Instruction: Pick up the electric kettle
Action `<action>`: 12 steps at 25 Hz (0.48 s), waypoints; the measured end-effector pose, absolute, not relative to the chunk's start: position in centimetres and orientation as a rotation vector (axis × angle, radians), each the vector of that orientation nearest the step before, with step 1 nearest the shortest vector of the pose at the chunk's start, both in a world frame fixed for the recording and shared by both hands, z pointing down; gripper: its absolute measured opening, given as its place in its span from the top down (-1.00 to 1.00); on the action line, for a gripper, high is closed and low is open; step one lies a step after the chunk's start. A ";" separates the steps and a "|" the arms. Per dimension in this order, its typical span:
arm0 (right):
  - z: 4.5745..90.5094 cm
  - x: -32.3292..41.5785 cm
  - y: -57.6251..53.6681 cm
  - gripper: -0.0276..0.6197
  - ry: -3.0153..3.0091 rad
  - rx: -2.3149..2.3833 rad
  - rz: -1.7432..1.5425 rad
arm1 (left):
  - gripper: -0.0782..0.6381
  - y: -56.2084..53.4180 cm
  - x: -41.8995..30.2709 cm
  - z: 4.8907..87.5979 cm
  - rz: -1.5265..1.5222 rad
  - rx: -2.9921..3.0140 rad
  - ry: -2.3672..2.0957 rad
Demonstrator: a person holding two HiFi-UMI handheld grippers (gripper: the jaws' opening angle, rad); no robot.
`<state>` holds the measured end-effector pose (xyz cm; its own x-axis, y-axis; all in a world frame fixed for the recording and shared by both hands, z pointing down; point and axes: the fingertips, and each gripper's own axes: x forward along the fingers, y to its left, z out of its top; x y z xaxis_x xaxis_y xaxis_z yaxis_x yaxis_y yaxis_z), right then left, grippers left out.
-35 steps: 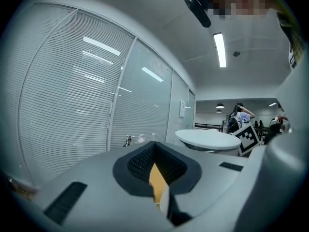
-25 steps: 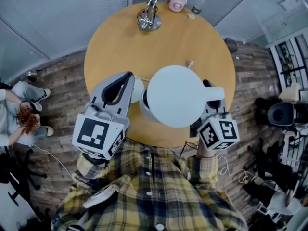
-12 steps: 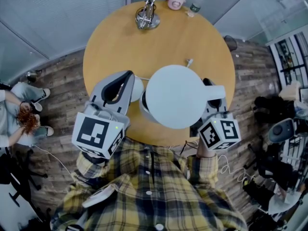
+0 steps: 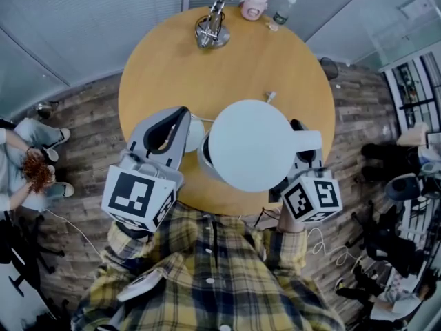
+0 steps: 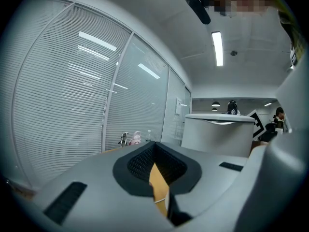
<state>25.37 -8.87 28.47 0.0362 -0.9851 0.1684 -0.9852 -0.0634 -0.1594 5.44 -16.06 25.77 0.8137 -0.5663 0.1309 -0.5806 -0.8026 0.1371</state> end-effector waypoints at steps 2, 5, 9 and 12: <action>28.4 25.3 -8.9 0.62 -2.152 2.259 0.370 | 0.77 -16.1 5.5 25.7 0.120 2.828 -0.901; 28.6 25.3 -9.1 0.62 -2.147 2.257 0.374 | 0.77 -16.3 5.5 25.7 0.121 2.830 -0.898; 28.8 25.2 -9.4 0.61 -2.135 2.250 0.376 | 0.77 -16.5 5.5 25.7 0.123 2.830 -0.895; 28.8 25.1 -9.2 0.61 -2.131 2.248 0.375 | 0.77 -16.4 5.5 25.7 0.124 2.830 -0.892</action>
